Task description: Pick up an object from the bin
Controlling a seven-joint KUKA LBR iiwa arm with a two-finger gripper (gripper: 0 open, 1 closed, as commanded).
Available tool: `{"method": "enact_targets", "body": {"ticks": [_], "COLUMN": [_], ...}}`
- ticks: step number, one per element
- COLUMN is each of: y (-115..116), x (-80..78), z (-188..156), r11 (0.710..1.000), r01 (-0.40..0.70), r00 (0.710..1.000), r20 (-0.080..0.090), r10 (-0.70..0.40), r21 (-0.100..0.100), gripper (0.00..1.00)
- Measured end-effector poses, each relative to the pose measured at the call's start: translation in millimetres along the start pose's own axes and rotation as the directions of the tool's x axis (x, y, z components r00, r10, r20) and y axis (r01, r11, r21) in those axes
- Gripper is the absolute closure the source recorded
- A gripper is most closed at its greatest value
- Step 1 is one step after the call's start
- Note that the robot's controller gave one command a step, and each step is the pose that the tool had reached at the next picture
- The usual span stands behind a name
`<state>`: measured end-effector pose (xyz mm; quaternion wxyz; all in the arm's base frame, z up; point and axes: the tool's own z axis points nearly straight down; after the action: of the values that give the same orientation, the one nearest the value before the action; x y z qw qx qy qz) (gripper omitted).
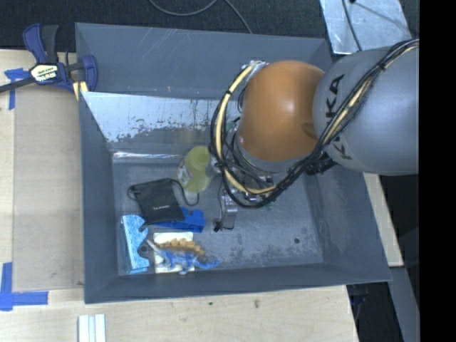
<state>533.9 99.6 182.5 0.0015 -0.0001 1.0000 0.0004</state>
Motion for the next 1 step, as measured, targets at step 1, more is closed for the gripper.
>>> {"method": "enact_targets", "body": {"ticks": [1], "y": [40.9], "x": [17.8], "z": [64.3], "r11": [1.000], "r01": [0.010], "r00": [1.000], "r20": [0.001], "r10": [-0.010], "r21": [-0.001], "gripper": [0.00]}}
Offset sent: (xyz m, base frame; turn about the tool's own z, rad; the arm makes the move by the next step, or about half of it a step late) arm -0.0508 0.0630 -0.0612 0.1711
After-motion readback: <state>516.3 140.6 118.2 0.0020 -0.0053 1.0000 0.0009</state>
